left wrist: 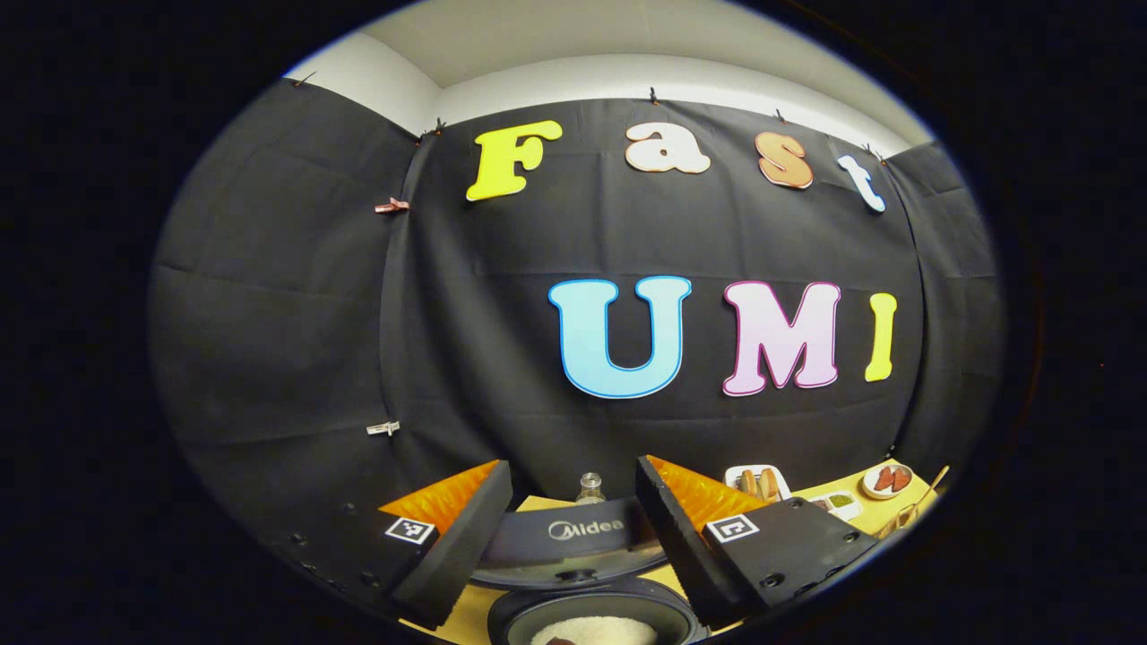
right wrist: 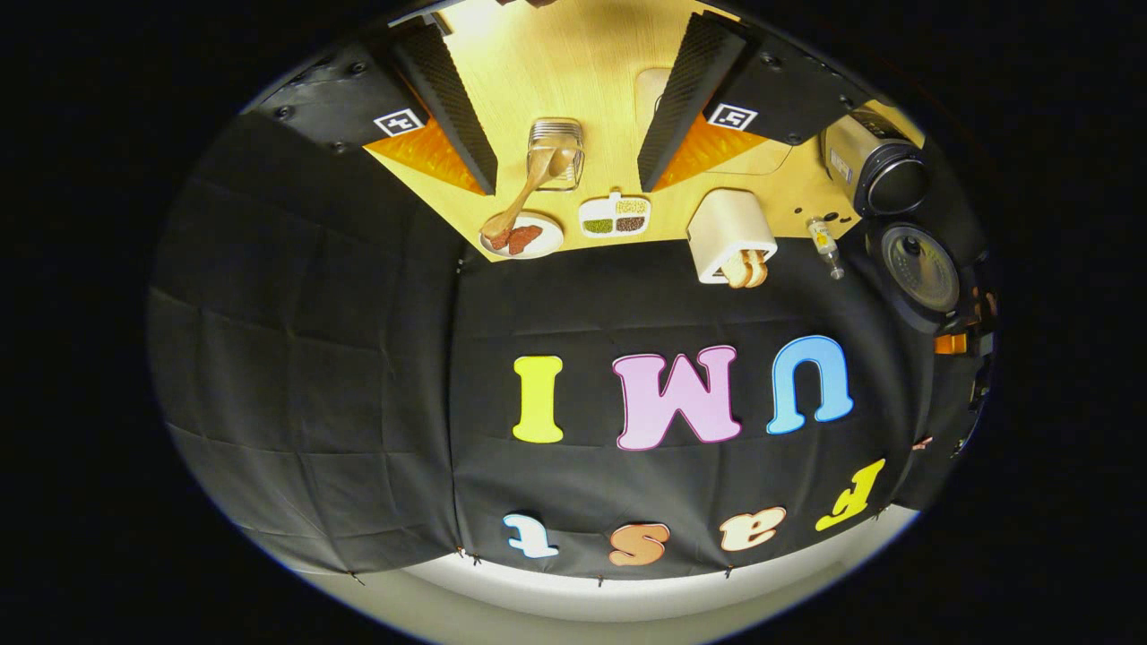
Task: Close the left gripper, press the button to open the rice cooker; take a wooden spoon from the chopstick holder with the right hand, scoop a spoonful of rice and pour it into the rice cooker, then put the wooden spoon back into the chopstick holder.
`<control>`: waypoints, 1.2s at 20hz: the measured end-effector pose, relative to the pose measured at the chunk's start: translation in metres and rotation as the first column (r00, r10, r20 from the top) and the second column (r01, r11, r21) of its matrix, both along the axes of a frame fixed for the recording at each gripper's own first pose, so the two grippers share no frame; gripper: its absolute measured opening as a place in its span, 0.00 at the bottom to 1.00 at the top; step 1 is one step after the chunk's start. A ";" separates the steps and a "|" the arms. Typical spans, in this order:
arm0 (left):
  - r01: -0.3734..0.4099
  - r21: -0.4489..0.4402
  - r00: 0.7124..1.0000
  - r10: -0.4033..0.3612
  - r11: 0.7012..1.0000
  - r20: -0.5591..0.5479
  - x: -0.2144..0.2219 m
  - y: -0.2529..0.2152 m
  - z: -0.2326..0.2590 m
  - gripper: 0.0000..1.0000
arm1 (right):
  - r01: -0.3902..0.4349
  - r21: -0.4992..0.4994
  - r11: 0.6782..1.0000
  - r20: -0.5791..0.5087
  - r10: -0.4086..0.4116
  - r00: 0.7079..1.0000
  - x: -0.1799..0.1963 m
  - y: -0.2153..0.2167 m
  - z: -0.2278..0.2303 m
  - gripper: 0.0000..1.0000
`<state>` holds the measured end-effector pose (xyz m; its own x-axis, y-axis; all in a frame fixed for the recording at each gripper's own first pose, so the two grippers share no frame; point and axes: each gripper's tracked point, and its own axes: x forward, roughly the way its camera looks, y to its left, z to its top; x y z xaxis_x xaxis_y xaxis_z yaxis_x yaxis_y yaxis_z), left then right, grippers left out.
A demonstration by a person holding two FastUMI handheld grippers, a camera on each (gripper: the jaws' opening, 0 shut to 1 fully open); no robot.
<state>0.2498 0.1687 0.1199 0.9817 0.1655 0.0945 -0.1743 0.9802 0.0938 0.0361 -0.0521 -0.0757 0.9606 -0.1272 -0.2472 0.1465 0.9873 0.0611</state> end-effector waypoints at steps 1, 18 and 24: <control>0.010 -0.002 1.000 -0.010 1.000 -0.014 0.006 -0.001 -0.005 0.94 | 0.008 0.003 1.000 -0.003 -0.008 1.000 -0.008 0.003 0.001 0.99; -0.071 -0.141 0.947 0.023 0.987 -0.320 -0.082 -0.045 -0.097 0.98 | -0.119 0.052 0.992 0.026 0.117 0.993 -0.010 0.012 0.004 0.98; -0.113 -0.158 0.911 0.040 0.981 -0.409 -0.104 -0.057 -0.160 0.98 | -0.176 0.063 0.982 0.003 0.176 0.984 -0.008 0.012 -0.008 0.99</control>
<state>0.1457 0.1119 -0.0397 0.9134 0.2193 -0.3431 -0.2330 0.9725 0.0012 0.0286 -0.0397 -0.0835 0.9658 0.0600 -0.2521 -0.0293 0.9919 0.1239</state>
